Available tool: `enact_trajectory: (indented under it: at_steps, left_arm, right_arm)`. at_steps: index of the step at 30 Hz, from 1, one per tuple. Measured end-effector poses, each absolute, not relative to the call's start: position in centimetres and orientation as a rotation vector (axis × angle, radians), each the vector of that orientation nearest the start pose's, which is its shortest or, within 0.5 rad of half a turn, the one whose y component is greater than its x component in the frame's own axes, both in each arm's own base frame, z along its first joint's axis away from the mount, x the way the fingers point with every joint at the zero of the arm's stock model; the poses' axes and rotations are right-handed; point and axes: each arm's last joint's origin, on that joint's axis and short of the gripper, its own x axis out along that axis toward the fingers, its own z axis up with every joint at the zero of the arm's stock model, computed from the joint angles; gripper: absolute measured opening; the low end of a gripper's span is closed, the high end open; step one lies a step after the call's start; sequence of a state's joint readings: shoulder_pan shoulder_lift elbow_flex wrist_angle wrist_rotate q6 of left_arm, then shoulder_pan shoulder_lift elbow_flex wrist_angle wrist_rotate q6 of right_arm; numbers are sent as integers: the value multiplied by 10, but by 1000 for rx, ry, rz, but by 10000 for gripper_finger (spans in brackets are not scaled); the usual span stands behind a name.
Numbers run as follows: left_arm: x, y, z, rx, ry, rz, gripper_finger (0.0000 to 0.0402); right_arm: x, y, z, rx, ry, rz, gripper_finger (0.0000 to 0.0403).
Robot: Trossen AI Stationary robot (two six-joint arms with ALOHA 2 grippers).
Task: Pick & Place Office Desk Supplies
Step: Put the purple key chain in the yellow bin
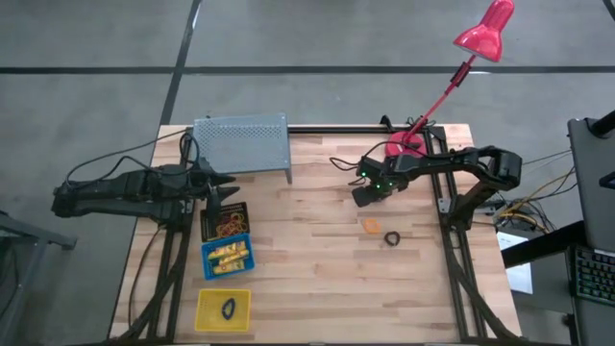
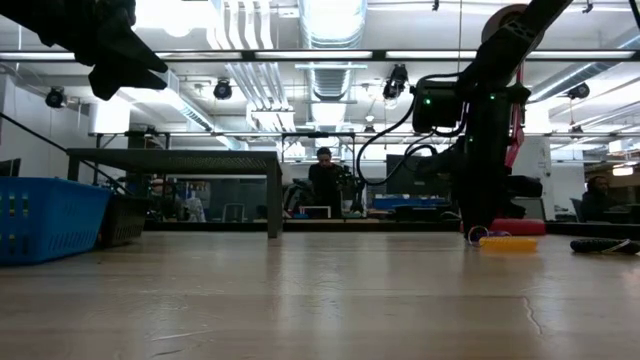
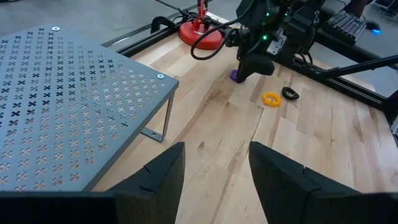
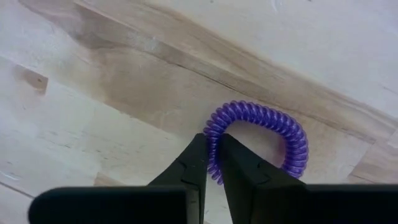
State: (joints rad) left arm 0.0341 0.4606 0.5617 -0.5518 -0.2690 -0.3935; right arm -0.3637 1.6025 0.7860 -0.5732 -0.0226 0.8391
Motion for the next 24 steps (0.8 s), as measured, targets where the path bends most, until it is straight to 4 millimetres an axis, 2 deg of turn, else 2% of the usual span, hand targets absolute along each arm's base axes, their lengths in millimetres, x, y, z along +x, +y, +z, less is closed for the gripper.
enact_trajectory:
  at_steps: [4,12,18,24]
  left_arm:
    - [107,11,264,-331,384,382,184]
    - [107,11,264,-331,384,381,184]
    - [107,11,264,-331,384,382,184]
    - [107,11,264,-331,384,382,184]
  right_arm:
    - [241,-90,138,955,1173,-846,30]
    - [251,-87,157,938,1020,-768,29]
    - [261,-74,185,880,832,-618,29]
    - [272,-47,217,743,639,-392,29]
